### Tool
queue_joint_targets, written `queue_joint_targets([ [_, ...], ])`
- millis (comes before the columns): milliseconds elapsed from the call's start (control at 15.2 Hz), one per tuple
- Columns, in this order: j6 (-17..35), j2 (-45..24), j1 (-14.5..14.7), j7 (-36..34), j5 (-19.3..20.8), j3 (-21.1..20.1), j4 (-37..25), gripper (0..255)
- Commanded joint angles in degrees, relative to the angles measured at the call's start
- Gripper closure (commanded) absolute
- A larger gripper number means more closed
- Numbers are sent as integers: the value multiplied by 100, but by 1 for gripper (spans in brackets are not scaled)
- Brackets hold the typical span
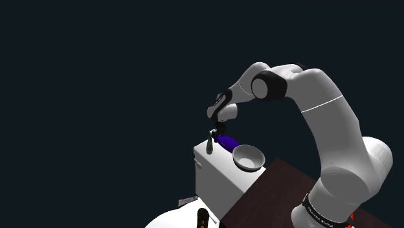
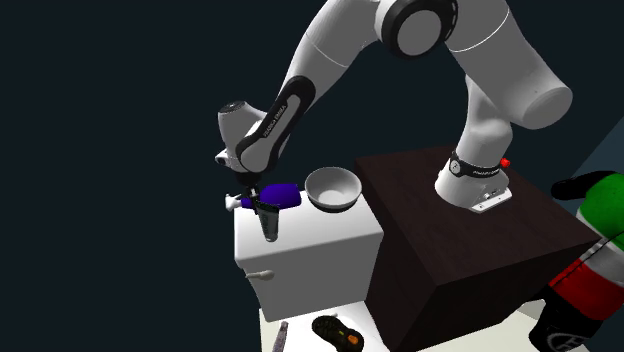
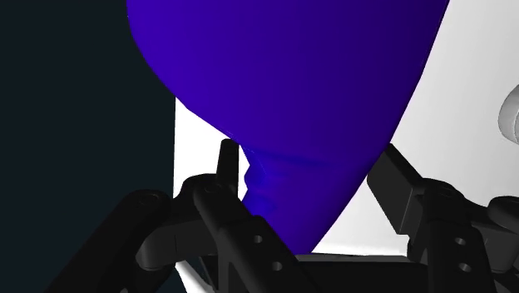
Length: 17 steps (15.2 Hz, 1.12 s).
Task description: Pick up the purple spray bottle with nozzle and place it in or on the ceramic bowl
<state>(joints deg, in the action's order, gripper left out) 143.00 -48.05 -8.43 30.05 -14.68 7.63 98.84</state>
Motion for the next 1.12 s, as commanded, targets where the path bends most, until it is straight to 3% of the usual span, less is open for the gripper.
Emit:
queue_joint_targets([
  [0,-82,123,17,-17,19,23,41,255],
  [1056,-782,1113,148,-162,207,206,330,255],
])
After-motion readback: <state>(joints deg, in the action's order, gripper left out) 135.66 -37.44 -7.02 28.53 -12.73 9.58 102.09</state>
